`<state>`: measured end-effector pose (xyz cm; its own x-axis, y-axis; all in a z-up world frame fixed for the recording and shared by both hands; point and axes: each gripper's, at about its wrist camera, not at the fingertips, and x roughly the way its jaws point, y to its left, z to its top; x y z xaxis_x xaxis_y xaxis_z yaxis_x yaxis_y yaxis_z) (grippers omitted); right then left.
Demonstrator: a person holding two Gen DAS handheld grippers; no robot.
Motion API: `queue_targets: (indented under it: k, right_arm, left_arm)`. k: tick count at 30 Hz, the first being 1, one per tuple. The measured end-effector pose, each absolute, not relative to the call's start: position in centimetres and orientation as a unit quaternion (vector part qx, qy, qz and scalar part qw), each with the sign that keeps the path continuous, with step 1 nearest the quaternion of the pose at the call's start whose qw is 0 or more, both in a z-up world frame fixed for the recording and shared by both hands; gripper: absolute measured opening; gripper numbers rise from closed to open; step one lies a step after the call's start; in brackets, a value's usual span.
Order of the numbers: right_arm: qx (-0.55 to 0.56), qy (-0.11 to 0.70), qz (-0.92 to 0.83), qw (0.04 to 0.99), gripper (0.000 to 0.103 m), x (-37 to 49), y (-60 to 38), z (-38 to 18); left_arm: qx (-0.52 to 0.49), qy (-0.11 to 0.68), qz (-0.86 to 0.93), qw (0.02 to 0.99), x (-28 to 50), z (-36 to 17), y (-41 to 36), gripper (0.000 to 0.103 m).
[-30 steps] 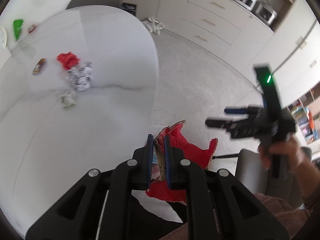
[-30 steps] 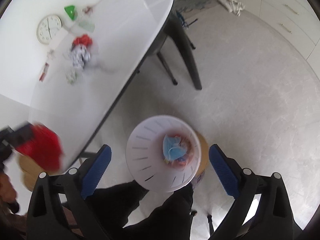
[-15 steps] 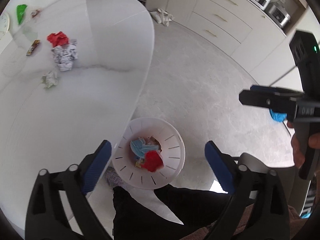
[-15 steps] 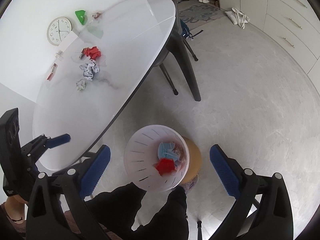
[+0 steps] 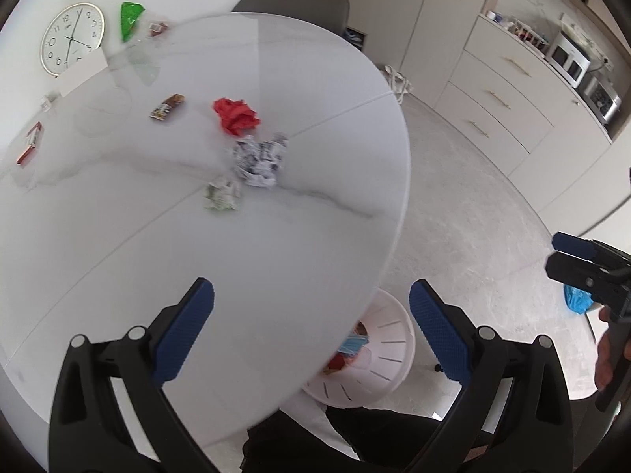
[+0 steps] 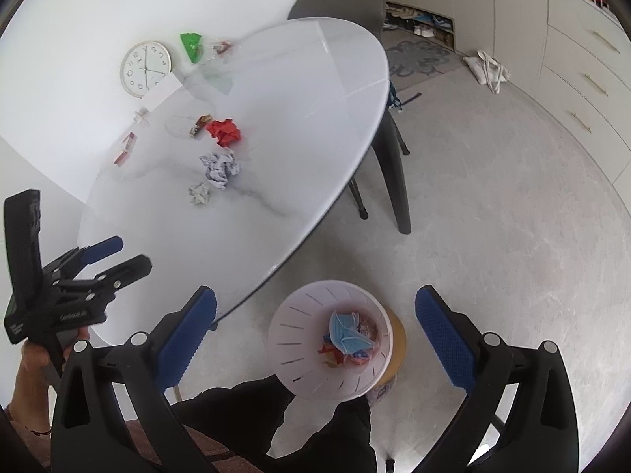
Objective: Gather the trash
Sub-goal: 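Move both open tools back over the table, then grasp the small crumpled white paper with the left tool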
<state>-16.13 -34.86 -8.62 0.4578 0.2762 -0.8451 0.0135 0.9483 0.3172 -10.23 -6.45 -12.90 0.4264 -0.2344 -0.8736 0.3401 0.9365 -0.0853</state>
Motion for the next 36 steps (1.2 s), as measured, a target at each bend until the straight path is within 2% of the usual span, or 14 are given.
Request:
queue_targets:
  k: [13,21,23,25,28,36]
  right_arm:
    - [0.124,0.51,0.074,0.848,0.1,-10.6,-29.0,-8.4]
    - [0.136,0.517,0.056,0.843,0.1,-7.7,-27.5,-9.0]
    - [0.138,0.518,0.052,0.843,0.1,-7.2,-27.3,-9.0]
    - [0.14,0.519,0.049,0.842,0.1,-6.8,-27.3,-9.0]
    - [0.141,0.52,0.047,0.841,0.1,-6.4,-27.1,-9.1]
    - [0.091,0.528,0.08,0.841,0.1,-2.9,-23.8,-10.0]
  left_arm:
    - [0.057,0.512,-0.143,0.845,-0.3,-17.6,-2.8,0.093]
    - [0.051,0.547,-0.146,0.822,4.6,-22.6,-2.9,0.07]
    - [0.045,0.554,-0.147,0.818,5.2,-23.2,-2.8,0.059]
    - [0.044,0.552,-0.148,0.82,5.5,-23.3,-2.8,0.054]
    - [0.051,0.552,-0.152,0.819,5.7,-23.3,-3.0,0.035]
    - [0.028,0.549,-0.131,0.825,4.5,-20.4,-0.8,0.032]
